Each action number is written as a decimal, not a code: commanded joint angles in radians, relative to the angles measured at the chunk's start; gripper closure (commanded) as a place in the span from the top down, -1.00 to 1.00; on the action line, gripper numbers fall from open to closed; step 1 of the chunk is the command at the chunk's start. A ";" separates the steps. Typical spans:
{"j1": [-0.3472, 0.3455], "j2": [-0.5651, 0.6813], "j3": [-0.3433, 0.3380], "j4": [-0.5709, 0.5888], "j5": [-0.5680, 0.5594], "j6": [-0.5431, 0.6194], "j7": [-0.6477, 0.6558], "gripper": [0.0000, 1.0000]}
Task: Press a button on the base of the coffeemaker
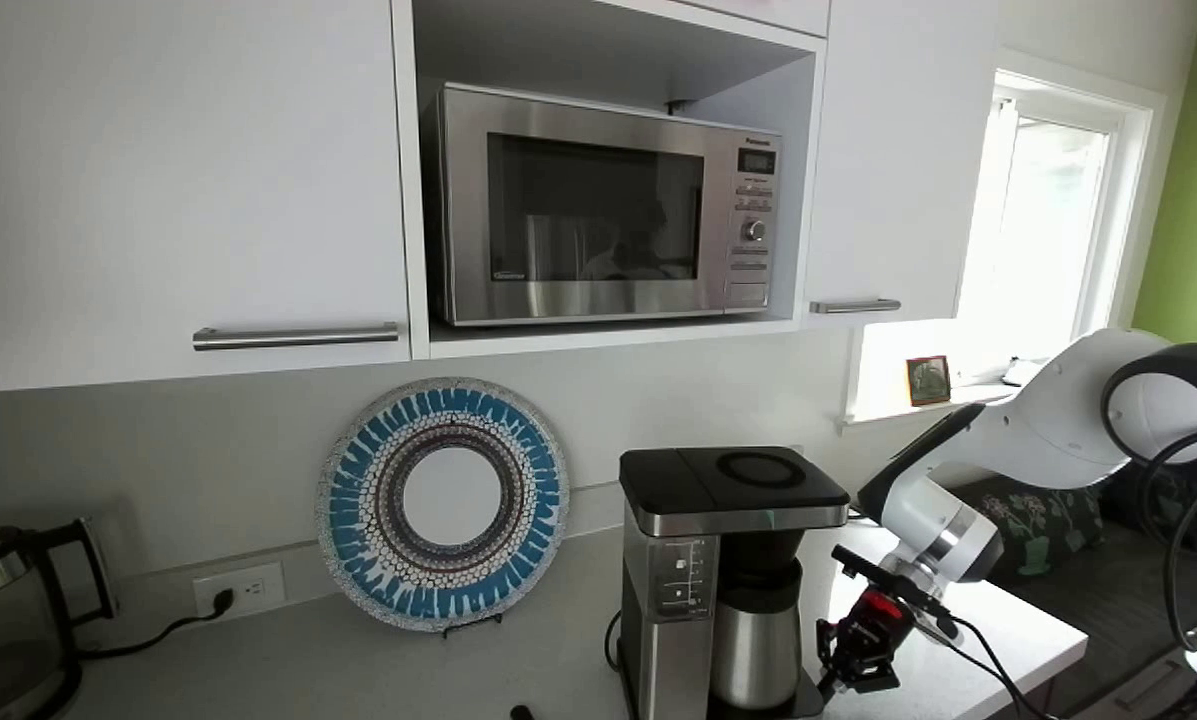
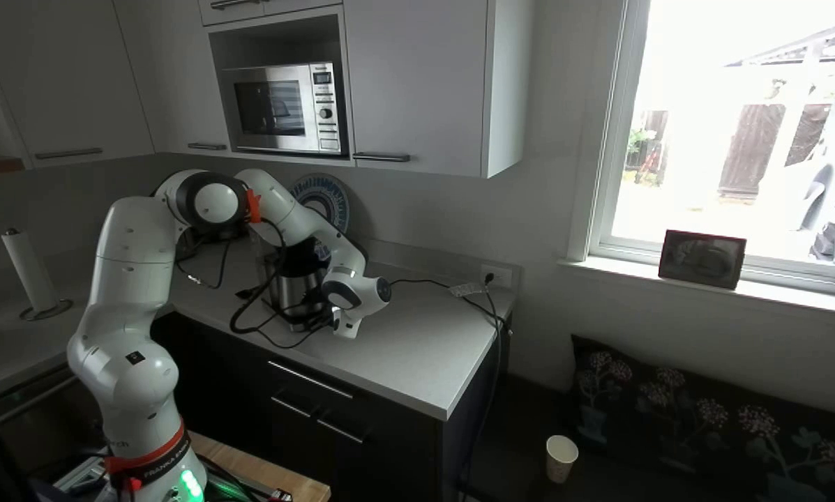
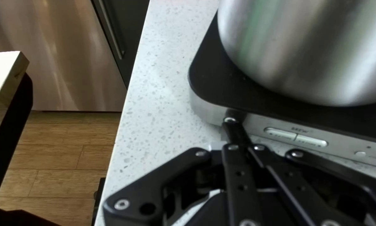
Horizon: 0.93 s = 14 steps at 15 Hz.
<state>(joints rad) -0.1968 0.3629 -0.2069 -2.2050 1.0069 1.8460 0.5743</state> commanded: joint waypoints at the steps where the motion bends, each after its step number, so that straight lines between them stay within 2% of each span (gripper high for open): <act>1: 0.011 0.004 -0.002 -0.016 0.036 0.027 -0.028 -1.00; 7: 0.010 0.005 0.000 -0.026 0.066 0.019 -0.008 -1.00; 14: 0.004 0.011 0.001 -0.044 0.151 0.001 -0.007 -1.00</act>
<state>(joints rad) -0.2012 0.3637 -0.2162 -2.2396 1.0868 1.8499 0.5688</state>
